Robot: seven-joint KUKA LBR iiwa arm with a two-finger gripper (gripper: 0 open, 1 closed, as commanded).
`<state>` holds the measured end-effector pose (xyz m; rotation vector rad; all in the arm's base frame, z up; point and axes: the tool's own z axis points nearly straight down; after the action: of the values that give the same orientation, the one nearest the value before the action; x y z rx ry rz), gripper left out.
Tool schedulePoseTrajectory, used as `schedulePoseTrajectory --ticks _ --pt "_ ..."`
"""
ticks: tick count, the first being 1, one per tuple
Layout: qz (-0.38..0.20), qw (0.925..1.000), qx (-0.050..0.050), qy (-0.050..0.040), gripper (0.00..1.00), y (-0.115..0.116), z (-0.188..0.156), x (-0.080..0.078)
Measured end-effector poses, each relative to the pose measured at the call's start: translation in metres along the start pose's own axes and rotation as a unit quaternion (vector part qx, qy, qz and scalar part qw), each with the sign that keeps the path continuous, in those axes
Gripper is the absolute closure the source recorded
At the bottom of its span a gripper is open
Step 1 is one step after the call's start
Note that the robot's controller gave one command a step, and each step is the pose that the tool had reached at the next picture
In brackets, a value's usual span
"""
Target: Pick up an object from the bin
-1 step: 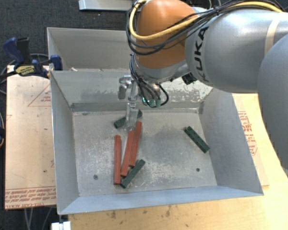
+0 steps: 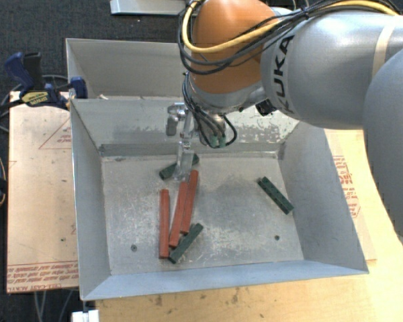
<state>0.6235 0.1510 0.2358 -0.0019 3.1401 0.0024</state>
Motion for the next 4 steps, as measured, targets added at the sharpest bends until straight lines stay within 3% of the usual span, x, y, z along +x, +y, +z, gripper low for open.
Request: schedulePoseTrajectory --ticks 1,2,3,4 --pt "-0.07 0.9975 0.0 -0.0013 0.0 -0.013 0.04 0.008" --pt "-0.249 0.9684 0.0 -0.0004 0.0 -0.053 0.065 0.021" --pt "-0.325 0.9457 0.0 0.0016 0.0 -0.07 0.1 0.021" --pt "-0.427 0.9042 0.001 -0.0038 0.0 -0.066 0.137 0.019"
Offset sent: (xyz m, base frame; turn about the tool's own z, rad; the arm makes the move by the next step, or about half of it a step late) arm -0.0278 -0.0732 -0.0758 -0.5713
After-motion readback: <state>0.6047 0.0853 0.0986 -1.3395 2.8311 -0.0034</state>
